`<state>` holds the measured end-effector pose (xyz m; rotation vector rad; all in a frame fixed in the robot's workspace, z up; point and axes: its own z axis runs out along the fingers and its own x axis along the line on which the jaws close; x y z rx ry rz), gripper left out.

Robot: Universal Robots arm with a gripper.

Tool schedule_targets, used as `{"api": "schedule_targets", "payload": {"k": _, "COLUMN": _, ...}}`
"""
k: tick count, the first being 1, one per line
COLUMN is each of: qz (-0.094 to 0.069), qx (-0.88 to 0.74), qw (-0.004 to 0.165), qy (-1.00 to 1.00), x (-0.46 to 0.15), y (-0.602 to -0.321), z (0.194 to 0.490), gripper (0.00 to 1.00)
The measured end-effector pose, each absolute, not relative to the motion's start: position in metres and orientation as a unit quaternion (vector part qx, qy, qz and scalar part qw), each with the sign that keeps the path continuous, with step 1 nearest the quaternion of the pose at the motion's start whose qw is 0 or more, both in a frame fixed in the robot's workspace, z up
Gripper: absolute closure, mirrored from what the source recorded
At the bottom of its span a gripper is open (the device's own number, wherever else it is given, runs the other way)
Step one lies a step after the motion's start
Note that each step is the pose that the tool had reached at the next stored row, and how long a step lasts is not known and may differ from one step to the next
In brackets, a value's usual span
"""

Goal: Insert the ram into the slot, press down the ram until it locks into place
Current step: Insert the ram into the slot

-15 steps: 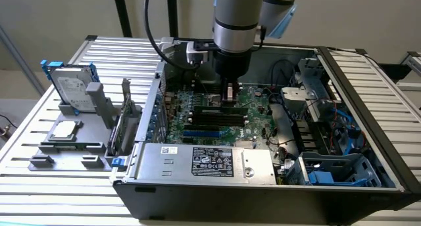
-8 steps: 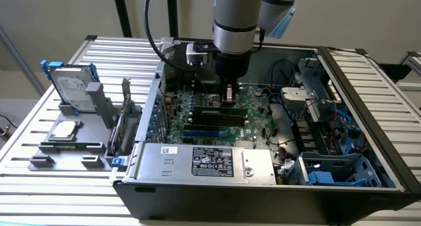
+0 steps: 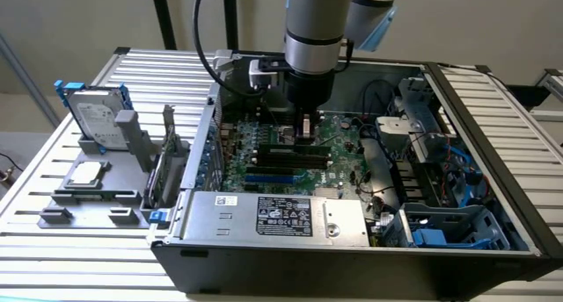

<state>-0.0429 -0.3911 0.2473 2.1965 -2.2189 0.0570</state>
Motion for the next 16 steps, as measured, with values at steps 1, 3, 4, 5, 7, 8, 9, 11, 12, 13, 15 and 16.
{"api": "schedule_targets", "payload": {"k": 1, "qz": 0.018, "qx": 0.703, "qw": 0.010, "qy": -0.711, "x": -0.0429, "y": -0.3911, "z": 0.2468, "gripper": 0.87}}
{"api": "schedule_targets", "payload": {"k": 3, "qz": 0.019, "qx": 0.703, "qw": 0.010, "qy": -0.711, "x": -0.0429, "y": -0.3910, "z": 0.2461, "gripper": 0.87}}
{"api": "schedule_targets", "payload": {"k": 4, "qz": 0.019, "qx": 0.703, "qw": 0.010, "qy": -0.711, "x": -0.0429, "y": -0.3909, "z": 0.2458, "gripper": 0.87}}
{"api": "schedule_targets", "payload": {"k": 5, "qz": 0.019, "qx": 0.703, "qw": 0.010, "qy": -0.711, "x": -0.0429, "y": -0.3909, "z": 0.2455, "gripper": 0.87}}
{"api": "schedule_targets", "payload": {"k": 7, "qz": 0.019, "qx": 0.703, "qw": 0.011, "qy": -0.711, "x": -0.0429, "y": -0.3908, "z": 0.2451, "gripper": 0.87}}
{"api": "schedule_targets", "payload": {"k": 8, "qz": 0.020, "qx": 0.703, "qw": 0.011, "qy": -0.711, "x": -0.0429, "y": -0.3907, "z": 0.2449, "gripper": 0.87}}
{"api": "schedule_targets", "payload": {"k": 9, "qz": 0.020, "qx": 0.703, "qw": 0.011, "qy": -0.711, "x": -0.0429, "y": -0.3907, "z": 0.2446, "gripper": 0.87}}
{"api": "schedule_targets", "payload": {"k": 11, "qz": 0.020, "qx": 0.703, "qw": 0.012, "qy": -0.711, "x": -0.0429, "y": -0.3906, "z": 0.2439, "gripper": 0.87}}
{"api": "schedule_targets", "payload": {"k": 12, "qz": 0.021, "qx": 0.703, "qw": 0.012, "qy": -0.711, "x": -0.0429, "y": -0.3906, "z": 0.2436, "gripper": 0.87}}
{"api": "schedule_targets", "payload": {"k": 13, "qz": 0.021, "qx": 0.703, "qw": 0.012, "qy": -0.711, "x": -0.0429, "y": -0.3906, "z": 0.2432, "gripper": 0.87}}
{"api": "schedule_targets", "payload": {"k": 15, "qz": 0.023, "qx": 0.703, "qw": 0.014, "qy": -0.711, "x": -0.0429, "y": -0.3906, "z": 0.2423, "gripper": 0.87}}
{"api": "schedule_targets", "payload": {"k": 16, "qz": 0.024, "qx": 0.703, "qw": 0.015, "qy": -0.710, "x": -0.0429, "y": -0.3906, "z": 0.2418, "gripper": 0.87}}
